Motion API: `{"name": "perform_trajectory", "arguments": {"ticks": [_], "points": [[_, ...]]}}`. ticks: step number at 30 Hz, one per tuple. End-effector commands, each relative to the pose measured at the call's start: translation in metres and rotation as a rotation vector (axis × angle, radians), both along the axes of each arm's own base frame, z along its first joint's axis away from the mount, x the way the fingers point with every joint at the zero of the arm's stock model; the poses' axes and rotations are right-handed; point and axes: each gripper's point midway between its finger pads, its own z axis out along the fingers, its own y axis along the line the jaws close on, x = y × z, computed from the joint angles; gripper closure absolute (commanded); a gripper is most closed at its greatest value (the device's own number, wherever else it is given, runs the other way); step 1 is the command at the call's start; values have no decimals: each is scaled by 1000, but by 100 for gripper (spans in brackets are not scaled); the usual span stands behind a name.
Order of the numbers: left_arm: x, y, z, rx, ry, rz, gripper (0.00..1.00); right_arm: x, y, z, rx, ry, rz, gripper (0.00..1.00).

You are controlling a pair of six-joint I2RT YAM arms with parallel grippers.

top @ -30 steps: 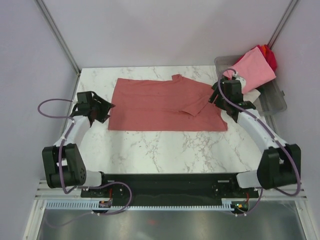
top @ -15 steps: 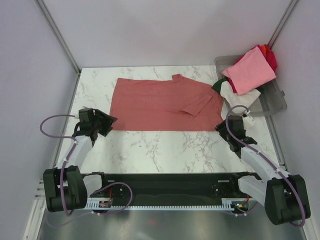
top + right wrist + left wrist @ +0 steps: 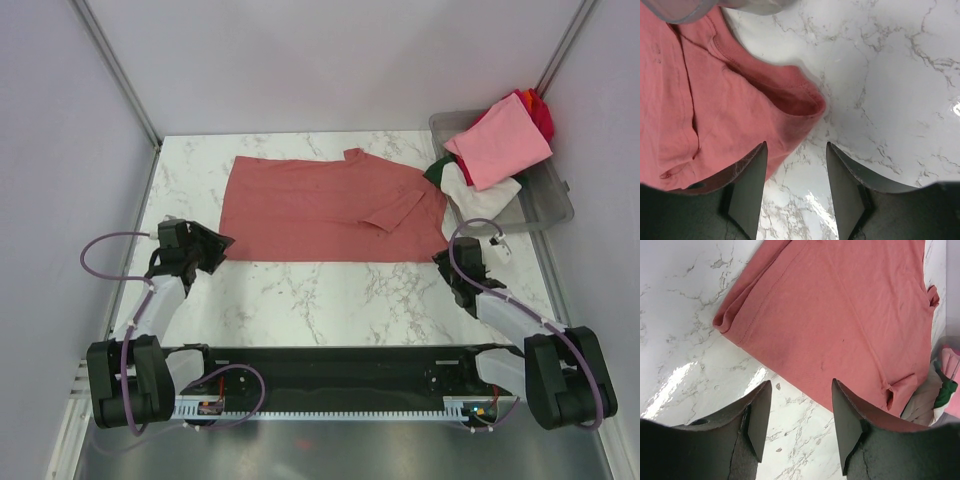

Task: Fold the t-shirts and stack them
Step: Fold the tshirt

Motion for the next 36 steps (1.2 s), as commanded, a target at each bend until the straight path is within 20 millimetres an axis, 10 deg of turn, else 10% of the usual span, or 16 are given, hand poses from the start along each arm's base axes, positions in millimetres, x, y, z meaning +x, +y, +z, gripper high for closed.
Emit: {"name": "perform_trajectory", "arguments": {"ticks": [1, 8, 14, 27, 36], "points": [[7, 0, 9, -11, -52, 11, 42, 13, -3, 3, 33, -71, -68, 43], [4, 4, 5, -12, -51, 43, 43, 19, -10, -12, 17, -38, -128, 53], [2, 5, -7, -8, -15, 51, 48, 26, -22, -11, -76, -11, -149, 99], [0, 16, -66, 9, 237, 113, 52, 22, -20, -10, -92, -21, -107, 100], [13, 29, -72, 43, 250, 169, 47, 24, -18, -7, -96, -29, -88, 100]]}}
